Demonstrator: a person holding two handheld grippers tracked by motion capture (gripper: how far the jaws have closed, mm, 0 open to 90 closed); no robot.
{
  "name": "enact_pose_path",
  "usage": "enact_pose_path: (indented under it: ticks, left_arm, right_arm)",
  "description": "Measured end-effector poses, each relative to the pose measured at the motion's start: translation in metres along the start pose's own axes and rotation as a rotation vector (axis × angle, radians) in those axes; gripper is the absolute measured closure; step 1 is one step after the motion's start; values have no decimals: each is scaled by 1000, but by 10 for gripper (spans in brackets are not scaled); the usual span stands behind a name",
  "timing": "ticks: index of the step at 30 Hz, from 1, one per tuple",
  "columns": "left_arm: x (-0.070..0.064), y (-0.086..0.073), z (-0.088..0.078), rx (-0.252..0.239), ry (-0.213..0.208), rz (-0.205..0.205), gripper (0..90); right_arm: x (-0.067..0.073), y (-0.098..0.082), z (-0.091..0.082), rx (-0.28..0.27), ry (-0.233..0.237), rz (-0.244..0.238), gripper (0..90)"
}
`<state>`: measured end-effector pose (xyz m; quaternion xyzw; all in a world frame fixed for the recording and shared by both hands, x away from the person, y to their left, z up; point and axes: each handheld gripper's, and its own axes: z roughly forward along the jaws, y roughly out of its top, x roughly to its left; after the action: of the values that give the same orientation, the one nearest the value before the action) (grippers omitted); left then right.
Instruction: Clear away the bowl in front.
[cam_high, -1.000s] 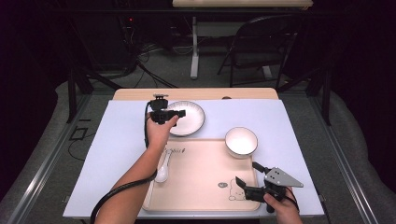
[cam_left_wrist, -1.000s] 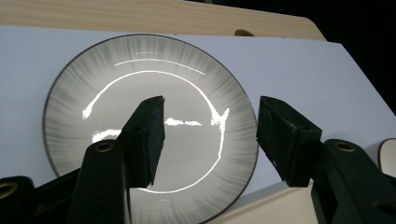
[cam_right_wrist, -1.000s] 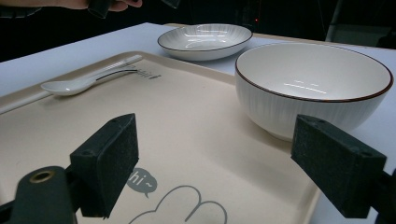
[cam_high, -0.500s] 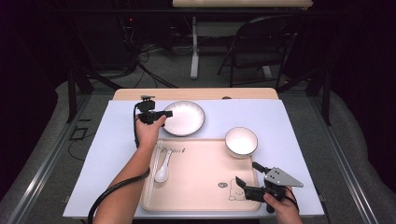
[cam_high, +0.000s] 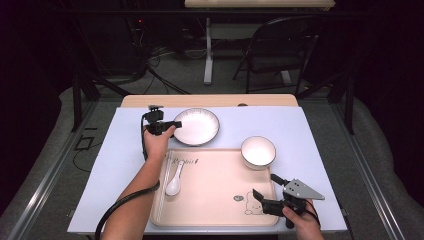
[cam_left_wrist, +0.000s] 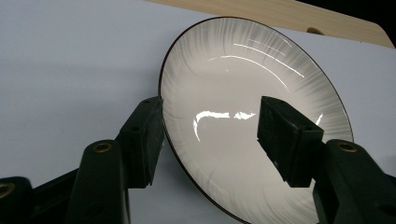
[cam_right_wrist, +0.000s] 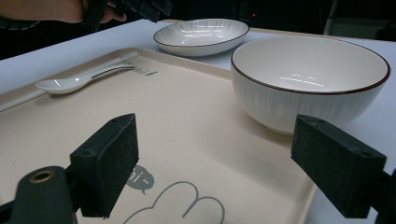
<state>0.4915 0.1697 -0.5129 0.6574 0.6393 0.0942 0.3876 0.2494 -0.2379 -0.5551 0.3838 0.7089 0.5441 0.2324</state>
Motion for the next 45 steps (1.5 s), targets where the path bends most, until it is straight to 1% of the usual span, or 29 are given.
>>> enact_pose_path:
  ticks: [7, 9, 12, 15, 18, 21, 24, 28, 30, 32, 36, 41, 45]
  left_arm:
    - [5, -3, 7, 9, 7, -17, 412]
    - [6, -3, 7, 11, 8, -17, 413]
    - [8, -4, 11, 13, 13, -30, 414]
    - [10, -5, 15, 24, 13, -32, 419]
    - [11, -6, 19, 37, 5, -40, 451]
    - [11, -6, 23, 39, -3, -51, 475]
    - [10, -5, 25, 50, 4, -49, 498]
    - [10, -4, 27, 65, 14, -51, 558]
    - [11, -4, 28, 69, 17, -62, 569]
    - [12, -4, 29, 74, 24, -75, 606]
    - [12, -5, 31, 83, 32, -76, 632]
    - [14, -6, 34, 90, 30, -89, 674]
    - [16, -6, 35, 93, 21, -109, 703]
  right_arm:
    - [0, 0, 0, -3, 1, 0, 143]
    - [0, 0, 0, -4, 2, 1, 143]
    - [0, 0, -1, -5, 3, 1, 143]
    - [0, 0, -1, -5, 5, 0, 143]
    - [1, 0, -1, -5, 7, -2, 143]
    - [0, 0, -1, -6, 7, -2, 143]
    - [0, 0, -1, -6, 7, -1, 143]
    - [0, 0, -1, -6, 6, -2, 143]
    - [0, 0, -1, -7, 6, -2, 143]
    - [1, 0, -1, -6, 7, -2, 143]
    - [1, 0, -1, -8, 8, -6, 143]
    - [0, 0, -1, -5, 5, -2, 143]
    - [0, 0, -1, -5, 6, -2, 143]
